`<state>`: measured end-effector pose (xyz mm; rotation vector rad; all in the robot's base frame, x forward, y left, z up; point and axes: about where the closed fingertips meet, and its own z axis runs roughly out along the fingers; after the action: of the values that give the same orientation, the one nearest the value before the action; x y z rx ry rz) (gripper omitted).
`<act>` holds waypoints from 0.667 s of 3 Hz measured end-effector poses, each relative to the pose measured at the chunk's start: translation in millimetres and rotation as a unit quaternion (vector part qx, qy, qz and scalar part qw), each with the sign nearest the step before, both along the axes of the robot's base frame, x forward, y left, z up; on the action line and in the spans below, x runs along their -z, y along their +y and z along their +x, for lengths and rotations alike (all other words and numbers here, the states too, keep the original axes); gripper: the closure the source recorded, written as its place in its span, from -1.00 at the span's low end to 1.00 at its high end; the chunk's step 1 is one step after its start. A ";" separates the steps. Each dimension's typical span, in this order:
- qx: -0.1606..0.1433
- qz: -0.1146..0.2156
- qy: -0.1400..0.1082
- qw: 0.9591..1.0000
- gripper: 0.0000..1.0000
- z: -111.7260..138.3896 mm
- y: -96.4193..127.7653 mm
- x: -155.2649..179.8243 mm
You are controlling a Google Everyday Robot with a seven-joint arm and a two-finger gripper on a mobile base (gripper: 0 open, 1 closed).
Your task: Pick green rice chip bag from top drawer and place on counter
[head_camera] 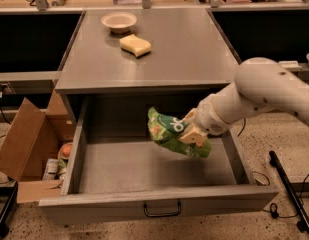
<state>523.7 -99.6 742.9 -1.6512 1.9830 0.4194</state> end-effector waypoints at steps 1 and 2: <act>0.030 -0.004 -0.056 0.998 1.00 -11.3 -37.1 -53.2; 0.030 -0.004 -0.056 0.998 1.00 -11.3 -36.7 -53.6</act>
Offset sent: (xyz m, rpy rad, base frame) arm -0.0086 -0.0302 0.0451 -0.0049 -0.0951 -0.0498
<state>512.5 -136.3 796.5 -1.5807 1.9483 0.2898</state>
